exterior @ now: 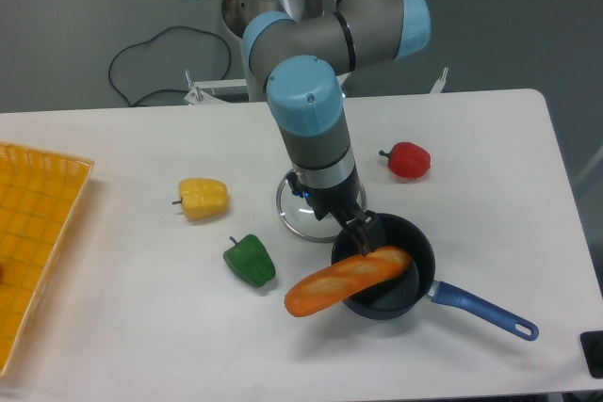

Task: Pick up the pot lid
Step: 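Move the gripper from the saucepan toward the glass lid's knob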

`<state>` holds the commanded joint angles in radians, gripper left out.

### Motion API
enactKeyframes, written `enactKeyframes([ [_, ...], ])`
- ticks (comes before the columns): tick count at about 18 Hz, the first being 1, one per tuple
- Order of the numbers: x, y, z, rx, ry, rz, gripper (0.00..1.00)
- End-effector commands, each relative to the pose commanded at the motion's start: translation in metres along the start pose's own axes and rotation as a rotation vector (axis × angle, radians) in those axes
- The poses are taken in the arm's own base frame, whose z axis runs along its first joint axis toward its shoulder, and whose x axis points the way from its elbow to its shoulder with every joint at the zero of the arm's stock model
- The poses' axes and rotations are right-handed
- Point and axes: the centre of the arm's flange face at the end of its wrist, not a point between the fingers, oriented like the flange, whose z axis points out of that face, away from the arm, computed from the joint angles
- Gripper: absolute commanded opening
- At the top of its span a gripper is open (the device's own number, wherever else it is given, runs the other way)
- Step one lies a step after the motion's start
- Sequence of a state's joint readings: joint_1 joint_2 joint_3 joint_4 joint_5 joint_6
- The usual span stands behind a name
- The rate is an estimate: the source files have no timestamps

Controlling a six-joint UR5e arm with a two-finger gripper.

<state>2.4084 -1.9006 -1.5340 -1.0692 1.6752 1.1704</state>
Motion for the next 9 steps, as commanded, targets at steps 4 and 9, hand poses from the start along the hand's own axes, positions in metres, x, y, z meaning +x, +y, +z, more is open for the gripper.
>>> enactKeyframes([
  [4,0.002,0.0,0.003,-0.001,0.008,0.019,1.0],
  [9,0.021,0.004,0.029,-0.028,0.061,0.025,1.0],
])
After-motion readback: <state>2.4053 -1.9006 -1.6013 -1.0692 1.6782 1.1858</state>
